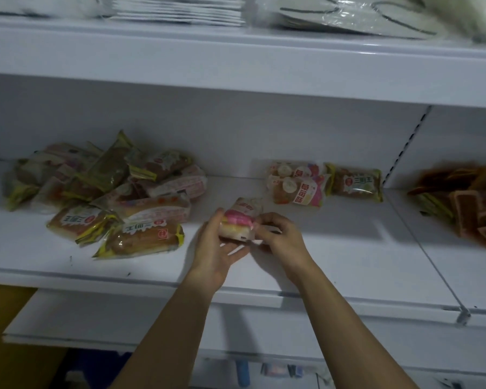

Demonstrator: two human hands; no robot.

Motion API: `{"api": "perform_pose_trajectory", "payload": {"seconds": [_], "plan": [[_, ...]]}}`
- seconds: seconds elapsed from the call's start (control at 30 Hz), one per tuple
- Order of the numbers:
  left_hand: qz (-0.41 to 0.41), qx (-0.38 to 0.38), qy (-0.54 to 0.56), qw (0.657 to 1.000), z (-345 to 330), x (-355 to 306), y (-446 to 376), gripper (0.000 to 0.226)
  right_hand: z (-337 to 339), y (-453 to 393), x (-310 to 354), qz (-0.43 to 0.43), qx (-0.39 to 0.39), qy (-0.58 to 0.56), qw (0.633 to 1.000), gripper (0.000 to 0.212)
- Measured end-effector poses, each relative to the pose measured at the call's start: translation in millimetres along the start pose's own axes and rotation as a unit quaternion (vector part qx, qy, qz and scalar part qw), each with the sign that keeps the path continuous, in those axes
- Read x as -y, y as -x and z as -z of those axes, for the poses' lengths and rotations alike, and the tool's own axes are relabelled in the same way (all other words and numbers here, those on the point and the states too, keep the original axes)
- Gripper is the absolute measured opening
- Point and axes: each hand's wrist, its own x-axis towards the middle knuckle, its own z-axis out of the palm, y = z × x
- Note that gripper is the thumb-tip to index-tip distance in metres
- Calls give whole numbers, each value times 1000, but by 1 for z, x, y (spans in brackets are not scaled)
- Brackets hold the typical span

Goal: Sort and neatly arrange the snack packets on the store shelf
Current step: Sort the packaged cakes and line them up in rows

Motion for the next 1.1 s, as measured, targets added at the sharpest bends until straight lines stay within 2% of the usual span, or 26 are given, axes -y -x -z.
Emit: {"api": "perform_pose_trajectory", "payload": {"seconds": [0.13, 0.23, 0.33, 0.5, 0.67, 0.77, 0.87, 0.97, 1.03, 1.1], "plan": [[-51, -19, -20, 998, 5, 7, -5, 19, -3, 4, -1, 4, 8, -39, 999, 22], [-88, -20, -71, 993, 10, 6, -6, 27, 5, -4, 3, -4, -28, -69, 997, 47], [-134, 23, -144, 980, 15, 4, -10, 37, 21, -17, 10, 6, -42, -85, 995, 60], [-125, 39, -93, 987, 2, 4, -15, 42, 58, -21, 12, 23, 1, -36, 999, 45], [-173, 15, -159, 972, -23, 14, -26, 29, 91, -25, 11, 26, -32, -12, 999, 53], [-186, 24, -178, 966, -38, 21, -32, 27, 109, -26, 9, 19, -59, -2, 998, 47], [-155, 64, -169, 971, -52, 28, -35, 34, 124, -29, 3, 15, -66, -13, 998, 37], [-156, 89, -146, 973, -67, 31, -38, 57, 137, -31, -2, -12, -40, -50, 998, 49], [-140, 86, -83, 983, -78, 28, -38, 66, 142, -30, 0, -14, 5, 3, 1000, 56], [-125, 112, -54, 984, -88, 31, -40, 63, 145, -30, 3, -8, 34, 70, 997, 63]]}}
